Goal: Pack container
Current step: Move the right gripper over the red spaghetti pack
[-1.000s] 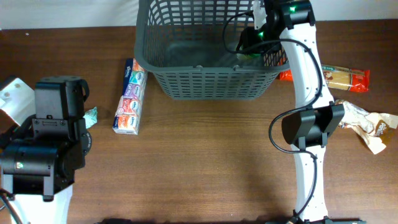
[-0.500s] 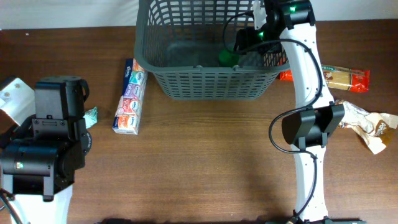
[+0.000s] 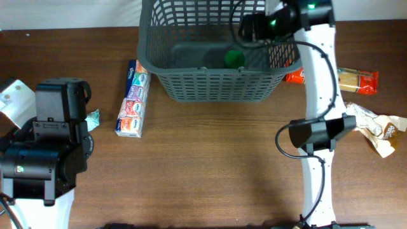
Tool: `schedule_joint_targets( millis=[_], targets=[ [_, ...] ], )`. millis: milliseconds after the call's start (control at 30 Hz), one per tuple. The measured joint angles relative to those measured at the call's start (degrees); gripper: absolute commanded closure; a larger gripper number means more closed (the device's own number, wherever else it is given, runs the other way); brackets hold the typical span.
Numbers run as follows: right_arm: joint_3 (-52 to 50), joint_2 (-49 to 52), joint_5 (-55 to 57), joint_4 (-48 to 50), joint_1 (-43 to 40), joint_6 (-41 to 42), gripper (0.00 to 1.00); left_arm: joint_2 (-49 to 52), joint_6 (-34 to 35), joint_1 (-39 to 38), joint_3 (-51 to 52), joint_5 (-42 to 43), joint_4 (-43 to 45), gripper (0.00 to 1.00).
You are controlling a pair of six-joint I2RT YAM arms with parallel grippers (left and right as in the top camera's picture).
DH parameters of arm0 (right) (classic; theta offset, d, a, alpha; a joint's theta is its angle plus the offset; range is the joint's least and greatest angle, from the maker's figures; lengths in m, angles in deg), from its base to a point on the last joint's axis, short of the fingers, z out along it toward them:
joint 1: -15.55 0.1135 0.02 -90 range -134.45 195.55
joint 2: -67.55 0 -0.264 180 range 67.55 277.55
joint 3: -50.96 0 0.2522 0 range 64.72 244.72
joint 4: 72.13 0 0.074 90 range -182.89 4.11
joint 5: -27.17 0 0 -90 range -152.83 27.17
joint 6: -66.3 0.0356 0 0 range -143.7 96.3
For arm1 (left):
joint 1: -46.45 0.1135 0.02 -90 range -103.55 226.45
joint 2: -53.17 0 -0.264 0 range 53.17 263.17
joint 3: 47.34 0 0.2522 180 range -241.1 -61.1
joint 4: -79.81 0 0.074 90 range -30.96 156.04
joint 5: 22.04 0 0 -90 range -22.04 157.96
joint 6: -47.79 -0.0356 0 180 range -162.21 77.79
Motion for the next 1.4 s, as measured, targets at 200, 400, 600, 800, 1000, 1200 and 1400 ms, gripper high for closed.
schedule_joint_targets(
  millis=[200,400,600,800,1000,1200,1400],
  targets=[
    [6.9,-7.3,-0.2,-0.1,-3.6,0.5,0.01,0.0,0.0,0.0,0.0,0.0,0.0,0.01],
    [8.5,-16.2,-2.5,-9.0,-11.7,0.7,0.01,0.0,0.0,0.0,0.0,0.0,0.0,0.01],
    [8.6,-18.3,-3.0,-14.2,-15.4,1.0,0.01,0.0,0.0,0.0,0.0,0.0,0.0,0.01],
    [5.5,-18.1,7.0,-14.2,-16.6,16.4,0.01,0.0,0.0,0.0,0.0,0.0,0.0,0.01],
    [-0.8,-17.8,18.9,-13.0,-19.3,39.0,0.01,0.0,0.0,0.0,0.0,0.0,0.0,0.01],
    [-11.6,-17.7,21.4,-14.2,-21.5,57.4,0.01,0.0,0.0,0.0,0.0,0.0,0.0,0.01],
    [-21.0,-17.2,21.5,-14.2,-21.6,60.9,0.01,0.0,0.0,0.0,0.0,0.0,0.0,0.01]
  ],
)
